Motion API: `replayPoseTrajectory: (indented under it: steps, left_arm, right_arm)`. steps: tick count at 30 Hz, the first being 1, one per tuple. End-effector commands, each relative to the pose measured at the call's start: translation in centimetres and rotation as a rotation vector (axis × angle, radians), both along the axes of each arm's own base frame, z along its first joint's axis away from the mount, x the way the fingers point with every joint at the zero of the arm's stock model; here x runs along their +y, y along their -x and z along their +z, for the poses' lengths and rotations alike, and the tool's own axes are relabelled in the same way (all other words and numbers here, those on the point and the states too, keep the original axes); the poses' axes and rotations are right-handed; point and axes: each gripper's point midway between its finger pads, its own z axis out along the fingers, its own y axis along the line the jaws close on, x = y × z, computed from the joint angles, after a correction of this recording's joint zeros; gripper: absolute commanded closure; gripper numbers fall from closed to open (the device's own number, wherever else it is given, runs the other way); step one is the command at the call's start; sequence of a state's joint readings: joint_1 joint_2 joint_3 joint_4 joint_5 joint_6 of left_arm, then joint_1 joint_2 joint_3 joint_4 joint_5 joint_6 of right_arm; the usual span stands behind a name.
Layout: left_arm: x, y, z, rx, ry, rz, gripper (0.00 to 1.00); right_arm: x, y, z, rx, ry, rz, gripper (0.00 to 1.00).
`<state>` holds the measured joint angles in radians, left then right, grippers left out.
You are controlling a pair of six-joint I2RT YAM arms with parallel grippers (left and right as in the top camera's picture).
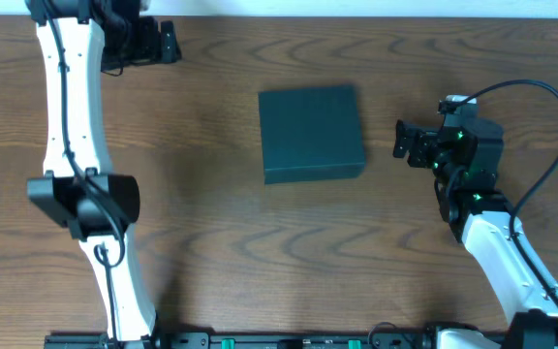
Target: Pack container
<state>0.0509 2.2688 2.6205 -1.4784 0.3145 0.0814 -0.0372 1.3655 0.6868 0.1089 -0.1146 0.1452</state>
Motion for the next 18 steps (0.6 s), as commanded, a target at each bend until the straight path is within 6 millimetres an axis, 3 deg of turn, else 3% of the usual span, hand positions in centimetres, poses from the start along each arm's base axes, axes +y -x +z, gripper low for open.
replayPoseTrajectory:
  steps: [1, 6, 10, 18]
  left_arm:
    - [-0.1, 2.1, 6.4, -0.149, -0.147, 0.01, 0.05]
    - [-1.9, 6.4, 11.8, -0.251, -0.295, -0.014, 0.05]
    - [-3.3, 11.4, 16.0, -0.33, -0.313, -0.055, 0.05]
    - [-2.6, 20.6, 21.4, -0.465, -0.246, -0.064, 0.05]
  right_arm:
    - [-0.4, -0.2, 0.6, -0.014, 0.007, -0.01, 0.01]
    - [-0.4, -0.2, 0.6, -0.014, 0.007, -0.011, 0.01]
    - [-0.4, -0.2, 0.6, -0.014, 0.007, -0.011, 0.01]
    - [-0.4, -0.2, 0.6, -0.014, 0.007, -0.01, 0.01]
